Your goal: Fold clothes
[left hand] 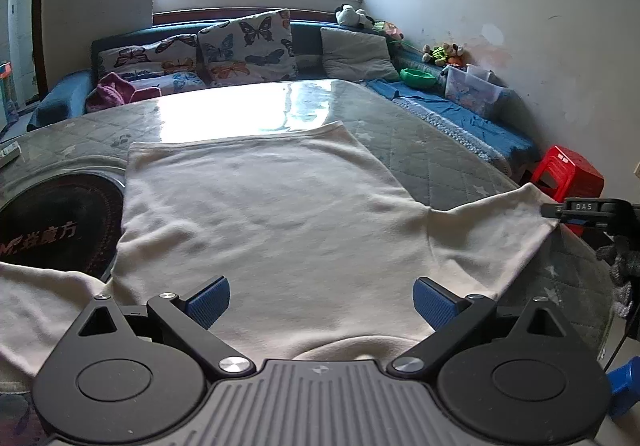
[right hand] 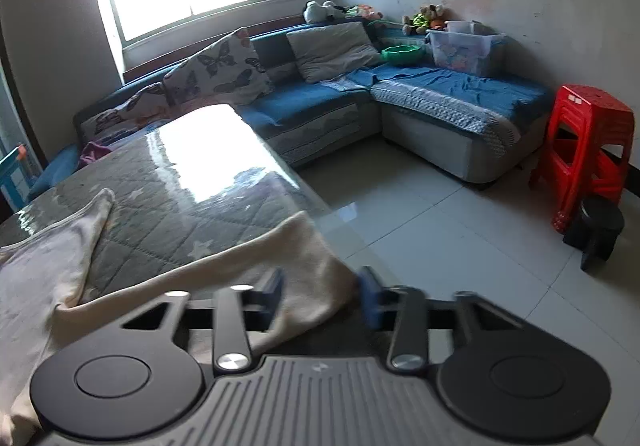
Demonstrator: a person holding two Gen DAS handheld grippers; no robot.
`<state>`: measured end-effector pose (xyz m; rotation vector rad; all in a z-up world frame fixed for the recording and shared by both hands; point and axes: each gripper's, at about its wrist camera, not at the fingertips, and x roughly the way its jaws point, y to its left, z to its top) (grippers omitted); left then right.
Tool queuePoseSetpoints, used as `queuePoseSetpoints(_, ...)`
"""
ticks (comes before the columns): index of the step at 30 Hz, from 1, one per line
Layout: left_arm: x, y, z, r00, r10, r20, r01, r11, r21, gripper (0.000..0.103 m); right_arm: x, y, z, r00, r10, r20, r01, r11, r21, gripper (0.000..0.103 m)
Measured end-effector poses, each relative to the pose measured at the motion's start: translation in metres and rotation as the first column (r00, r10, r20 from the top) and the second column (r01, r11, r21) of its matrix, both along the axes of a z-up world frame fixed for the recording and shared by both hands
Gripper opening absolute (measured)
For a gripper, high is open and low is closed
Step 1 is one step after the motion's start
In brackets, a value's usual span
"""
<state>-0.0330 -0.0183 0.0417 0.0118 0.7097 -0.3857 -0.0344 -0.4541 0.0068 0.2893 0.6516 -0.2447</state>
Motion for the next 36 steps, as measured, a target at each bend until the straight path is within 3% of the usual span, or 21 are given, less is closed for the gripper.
queuePoseSetpoints(2,0.0,0.001,-0.001,1.0,0.004,-0.001,-0.004,1.0,0.007,0.1,-0.001,-0.004,0.002,1.0,-0.003,0.018,0.003,1.0,0.028,0.014)
queuePoseSetpoints(8,0.0,0.005,-0.004,1.0,0.022,-0.012,-0.021,1.0,0.021,0.103,-0.011,0.002,0.025,0.991,0.06,0.117,-0.068,0.996,0.066,0.007)
queuePoseSetpoints(15,-0.002,0.016,-0.003,0.999,0.044,-0.006,-0.043,0.999,0.015,0.103,-0.016,0.029,0.058,0.968,0.151,0.2,-0.163,0.985,0.049,0.006)
queuePoseSetpoints(20,0.0,0.022,-0.002,0.998,0.065,-0.001,-0.065,0.998,0.024,0.103,-0.022,0.035,0.067,0.958,0.177,0.226,-0.197,0.978,0.072,0.004)
queuePoseSetpoints(26,-0.003,0.029,-0.002,0.997,0.082,-0.001,-0.082,0.997,0.006,0.103,-0.023,0.055,0.083,0.946,0.221,0.238,-0.233,0.972,0.025,0.004)
queuePoseSetpoints(28,-0.004,0.032,-0.001,0.996,0.087,-0.003,-0.087,0.996,-0.003,0.103,-0.024,0.062,0.088,0.941,0.235,0.241,-0.245,0.97,0.009,0.007)
queuePoseSetpoints(30,-0.005,0.036,-0.001,0.996,0.091,-0.003,-0.091,0.996,-0.01,0.103,-0.024,0.068,0.094,0.937,0.25,0.245,-0.256,0.967,-0.007,0.02)
queuePoseSetpoints(31,-0.006,0.037,0.0,0.996,0.092,-0.002,-0.092,0.996,-0.011,0.103,-0.024,0.07,0.093,0.939,0.249,0.237,-0.252,0.968,-0.018,0.022)
queuePoseSetpoints(36,-0.005,0.042,0.001,0.995,0.099,0.004,-0.099,0.995,-0.011,0.103,-0.026,0.049,0.052,0.983,0.147,0.105,-0.143,0.989,-0.048,0.033)
